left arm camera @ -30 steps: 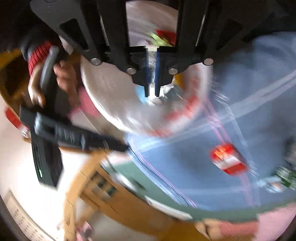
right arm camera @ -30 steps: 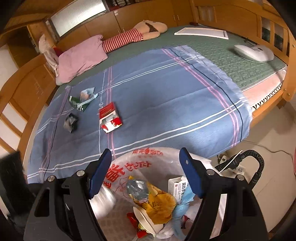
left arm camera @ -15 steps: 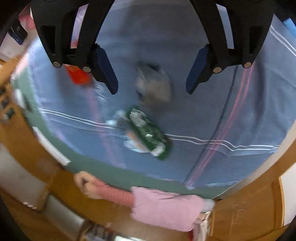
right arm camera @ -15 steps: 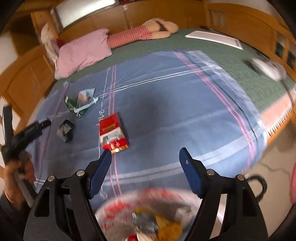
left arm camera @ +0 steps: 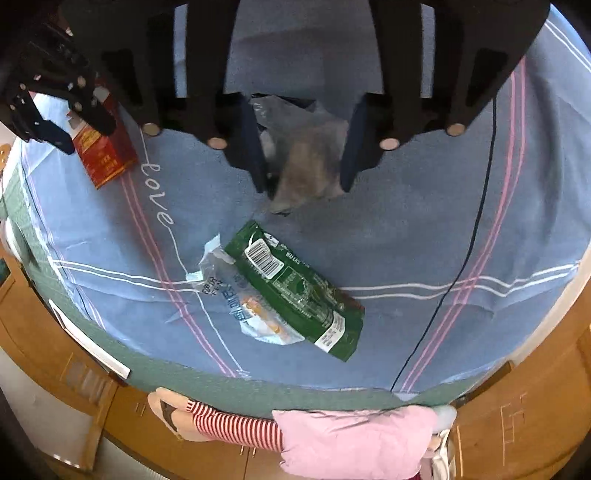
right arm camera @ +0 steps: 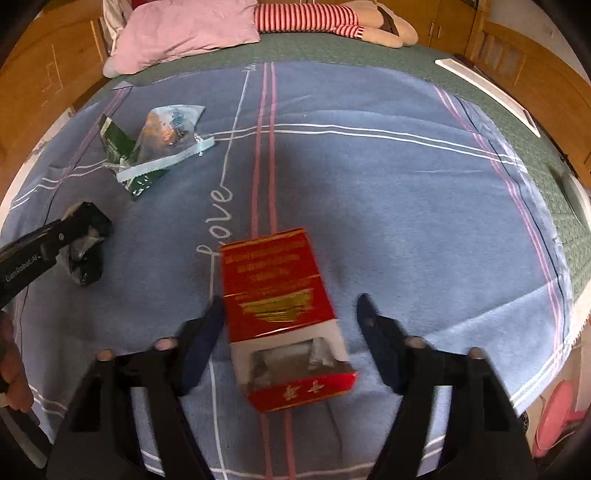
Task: Collect trash
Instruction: 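Grasp the red tissue box with the right tool while the left tool grasps the grey plastic bag, then lift the red tissue box and grey plastic bag above the bed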
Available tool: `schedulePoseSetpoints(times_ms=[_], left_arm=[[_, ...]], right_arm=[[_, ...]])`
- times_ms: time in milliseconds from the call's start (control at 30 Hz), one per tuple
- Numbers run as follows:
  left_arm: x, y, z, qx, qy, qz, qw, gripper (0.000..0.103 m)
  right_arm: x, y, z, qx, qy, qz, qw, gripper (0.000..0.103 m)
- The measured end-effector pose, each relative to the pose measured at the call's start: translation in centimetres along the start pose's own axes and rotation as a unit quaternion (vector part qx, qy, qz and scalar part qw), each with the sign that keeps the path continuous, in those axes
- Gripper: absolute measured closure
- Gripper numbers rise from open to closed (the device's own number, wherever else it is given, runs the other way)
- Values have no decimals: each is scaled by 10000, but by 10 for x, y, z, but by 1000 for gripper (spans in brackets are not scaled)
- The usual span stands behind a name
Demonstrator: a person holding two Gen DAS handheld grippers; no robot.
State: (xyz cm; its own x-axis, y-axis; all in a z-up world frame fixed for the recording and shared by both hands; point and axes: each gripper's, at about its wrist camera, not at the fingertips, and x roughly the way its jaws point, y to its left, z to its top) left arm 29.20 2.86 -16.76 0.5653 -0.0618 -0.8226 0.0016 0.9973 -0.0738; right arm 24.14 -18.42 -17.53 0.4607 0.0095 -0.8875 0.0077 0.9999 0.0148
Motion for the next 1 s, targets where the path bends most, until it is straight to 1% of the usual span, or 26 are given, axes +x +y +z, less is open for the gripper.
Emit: schedulePoseSetpoints(times_ms=[100,167,267,300,367,400,467,500,600,667,767,1000], left_arm=[[-9,4,-2,-222,-52,-183,9996,69],[-21,7,-6,-321,-237,-75,9992,70],[-67,-3,-21,-123,-885,335,9954,70],[-90,-8,-34,-80,-1235,476,9912,70],[-114,-14,-54,-138,-1530,475,9870,70],[-125,-18,-69,-152,-1618,421,9858,70],[-134,-28,-89,22,-1647,365,9857,70],[-136,-34,-96,182,-1650,406,9853,70],[-145,-40,-103,408,-1844,540,9805,70],[-149,-38,-106,398,-1894,513,9797,70],[-150,-34,-110,363,-1824,495,9813,70],[-149,-32,-111,317,-1819,446,9818,69]], right_arm=[[-10,4,-4,-102,-141,-48,9998,45],[-26,3,-9,-102,-286,-80,9995,45],[-55,-1,-17,19,-541,103,9985,45],[-69,-3,-22,36,-674,189,9975,45],[-91,-7,-34,34,-886,273,9957,45],[-102,-10,-41,46,-978,296,9948,45],[-120,-19,-55,113,-1083,300,9936,45],[-126,-22,-60,140,-1109,282,9933,45],[-145,-31,-75,232,-1209,122,9923,45],[-157,-37,-84,317,-1259,68,9915,45],[-164,-40,-91,358,-1258,-26,9914,45],[-161,-29,-90,354,-1167,-17,9925,45]])
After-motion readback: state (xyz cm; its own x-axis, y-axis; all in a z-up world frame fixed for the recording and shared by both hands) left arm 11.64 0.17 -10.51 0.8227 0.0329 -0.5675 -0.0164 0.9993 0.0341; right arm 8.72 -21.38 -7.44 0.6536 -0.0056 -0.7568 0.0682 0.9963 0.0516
